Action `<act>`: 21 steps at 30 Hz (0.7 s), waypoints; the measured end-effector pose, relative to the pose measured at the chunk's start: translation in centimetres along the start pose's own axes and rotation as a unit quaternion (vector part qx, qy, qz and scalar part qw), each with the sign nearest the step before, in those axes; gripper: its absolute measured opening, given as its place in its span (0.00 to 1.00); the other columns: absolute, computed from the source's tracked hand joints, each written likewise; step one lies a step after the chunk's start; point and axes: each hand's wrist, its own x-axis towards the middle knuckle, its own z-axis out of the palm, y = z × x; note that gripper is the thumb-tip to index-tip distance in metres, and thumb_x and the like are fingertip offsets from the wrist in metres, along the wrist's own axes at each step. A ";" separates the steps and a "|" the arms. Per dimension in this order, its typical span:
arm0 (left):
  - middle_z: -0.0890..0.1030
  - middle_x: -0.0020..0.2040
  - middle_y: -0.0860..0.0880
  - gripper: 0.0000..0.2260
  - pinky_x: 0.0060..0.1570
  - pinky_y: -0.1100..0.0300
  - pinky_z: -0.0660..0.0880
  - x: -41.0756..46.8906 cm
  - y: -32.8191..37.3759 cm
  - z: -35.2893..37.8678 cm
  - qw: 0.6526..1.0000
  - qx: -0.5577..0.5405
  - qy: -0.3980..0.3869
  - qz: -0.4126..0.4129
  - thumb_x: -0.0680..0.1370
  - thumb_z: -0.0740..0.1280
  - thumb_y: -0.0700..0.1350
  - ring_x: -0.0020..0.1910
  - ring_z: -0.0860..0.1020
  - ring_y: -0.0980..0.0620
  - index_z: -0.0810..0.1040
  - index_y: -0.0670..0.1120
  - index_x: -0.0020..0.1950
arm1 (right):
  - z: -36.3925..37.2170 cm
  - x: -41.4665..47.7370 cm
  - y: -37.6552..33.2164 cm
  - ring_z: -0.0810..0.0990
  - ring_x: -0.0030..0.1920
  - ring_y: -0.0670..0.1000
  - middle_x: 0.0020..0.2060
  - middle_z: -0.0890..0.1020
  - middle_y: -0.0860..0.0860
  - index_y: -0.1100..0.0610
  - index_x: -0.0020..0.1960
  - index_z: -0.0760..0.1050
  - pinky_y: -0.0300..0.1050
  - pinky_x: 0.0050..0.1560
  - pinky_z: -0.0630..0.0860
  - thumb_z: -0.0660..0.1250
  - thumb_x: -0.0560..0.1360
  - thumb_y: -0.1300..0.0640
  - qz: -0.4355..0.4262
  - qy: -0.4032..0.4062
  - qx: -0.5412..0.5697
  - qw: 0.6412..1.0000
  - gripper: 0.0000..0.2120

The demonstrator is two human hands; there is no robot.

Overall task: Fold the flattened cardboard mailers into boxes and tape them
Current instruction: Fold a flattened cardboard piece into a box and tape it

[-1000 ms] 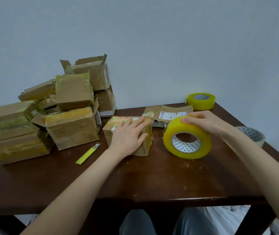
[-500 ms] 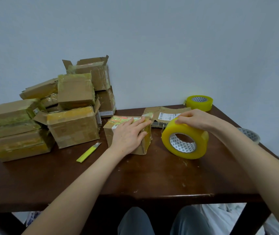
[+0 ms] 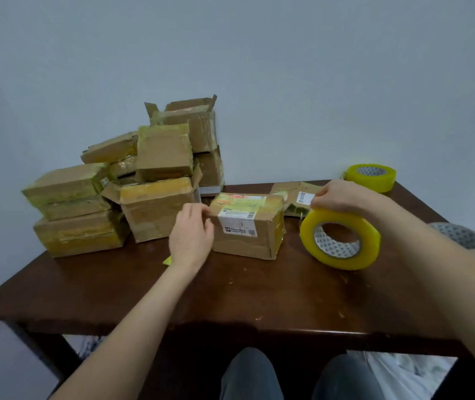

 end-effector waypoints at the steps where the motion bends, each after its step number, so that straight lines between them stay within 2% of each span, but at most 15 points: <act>1: 0.74 0.57 0.49 0.13 0.46 0.56 0.76 -0.1 -1.3 0.0 0.998 0.044 -0.034 -0.037 0.78 0.64 0.44 0.57 0.75 0.49 0.72 0.47 0.62 | 0.0 0.1 -0.3 0.78 0.49 0.54 0.50 0.82 0.54 0.53 0.56 0.81 0.51 0.54 0.77 0.60 0.75 0.47 -0.003 0.000 -0.007 1.000 0.17; 3: 0.72 0.61 0.47 0.17 0.47 0.53 0.75 -0.6 -3.5 0.0 0.980 0.130 -0.122 -0.089 0.79 0.63 0.47 0.60 0.73 0.47 0.69 0.46 0.67 | 0.2 0.3 -0.6 0.78 0.47 0.53 0.47 0.81 0.53 0.53 0.55 0.81 0.48 0.50 0.77 0.60 0.75 0.47 -0.009 -0.002 -0.010 1.000 0.17; 5: 0.73 0.61 0.46 0.16 0.45 0.54 0.73 -1.3 -5.0 0.2 0.952 0.212 -0.196 -0.099 0.80 0.61 0.50 0.60 0.73 0.46 0.71 0.46 0.66 | 0.3 0.3 -0.7 0.78 0.45 0.53 0.44 0.81 0.53 0.53 0.53 0.81 0.47 0.46 0.76 0.60 0.74 0.48 -0.010 -0.005 -0.007 1.000 0.15; 8: 0.77 0.53 0.47 0.12 0.42 0.56 0.72 -1.5 -6.0 0.4 0.935 0.273 -0.217 -0.056 0.81 0.60 0.49 0.54 0.76 0.46 0.78 0.45 0.57 | 0.3 0.4 -0.5 0.78 0.45 0.53 0.45 0.81 0.54 0.55 0.54 0.81 0.46 0.43 0.74 0.60 0.75 0.50 -0.009 -0.003 0.004 1.000 0.15; 10: 0.80 0.49 0.46 0.10 0.41 0.55 0.74 -1.3 -5.8 -0.2 0.935 0.274 -0.217 -0.053 0.80 0.61 0.47 0.48 0.78 0.46 0.79 0.43 0.50 | 0.2 0.4 -0.4 0.78 0.47 0.53 0.46 0.81 0.54 0.56 0.56 0.81 0.46 0.45 0.74 0.60 0.76 0.50 -0.010 -0.001 0.012 1.000 0.16; 12: 0.80 0.45 0.46 0.10 0.37 0.56 0.72 -1.1 -5.2 -1.4 0.950 0.230 -0.193 -0.087 0.79 0.62 0.48 0.43 0.77 0.47 0.79 0.43 0.48 | 0.0 0.5 -0.3 0.78 0.48 0.53 0.47 0.81 0.54 0.56 0.56 0.80 0.47 0.47 0.74 0.60 0.77 0.50 -0.010 -0.005 0.010 1.000 0.16; 13: 0.79 0.44 0.47 0.09 0.36 0.57 0.70 -0.9 -4.6 -2.2 0.964 0.197 -0.153 -0.094 0.79 0.63 0.47 0.40 0.75 0.48 0.78 0.43 0.48 | -0.1 0.5 -0.3 0.78 0.48 0.53 0.48 0.81 0.54 0.56 0.57 0.80 0.47 0.48 0.74 0.60 0.77 0.50 -0.010 -0.009 0.005 1.000 0.16; 15: 0.77 0.43 0.47 0.08 0.37 0.58 0.67 -0.5 -2.6 -3.9 0.991 0.110 -0.039 -0.059 0.79 0.63 0.43 0.39 0.71 0.51 0.79 0.41 0.52 | -0.5 0.5 -0.2 0.77 0.52 0.54 0.52 0.80 0.54 0.56 0.59 0.79 0.47 0.51 0.74 0.61 0.77 0.49 -0.010 -0.021 -0.007 1.000 0.17; 17: 0.76 0.45 0.48 0.10 0.39 0.62 0.67 0.1 1.2 -5.0 1.000 0.004 0.019 -0.002 0.80 0.62 0.41 0.41 0.71 0.54 0.78 0.40 0.58 | -0.6 0.7 -0.1 0.77 0.55 0.54 0.56 0.80 0.54 0.57 0.61 0.78 0.48 0.55 0.74 0.64 0.77 0.45 -0.009 -0.032 -0.011 0.999 0.19; 19: 0.77 0.46 0.51 0.11 0.39 0.67 0.68 0.5 5.7 -5.0 0.996 -0.083 -0.009 0.035 0.81 0.61 0.41 0.41 0.73 0.56 0.77 0.42 0.61 | -0.7 0.8 0.1 0.77 0.54 0.54 0.55 0.80 0.53 0.55 0.60 0.79 0.48 0.55 0.75 0.65 0.75 0.44 -0.007 -0.044 -0.016 0.999 0.20; 21: 0.78 0.43 0.51 0.10 0.34 0.61 0.72 0.6 9.3 -3.8 0.990 -0.117 -0.060 0.055 0.81 0.60 0.43 0.36 0.74 0.54 0.76 0.45 0.60 | -0.8 0.9 0.2 0.77 0.51 0.53 0.53 0.80 0.53 0.54 0.59 0.79 0.47 0.51 0.74 0.64 0.75 0.45 -0.002 -0.057 -0.022 0.998 0.18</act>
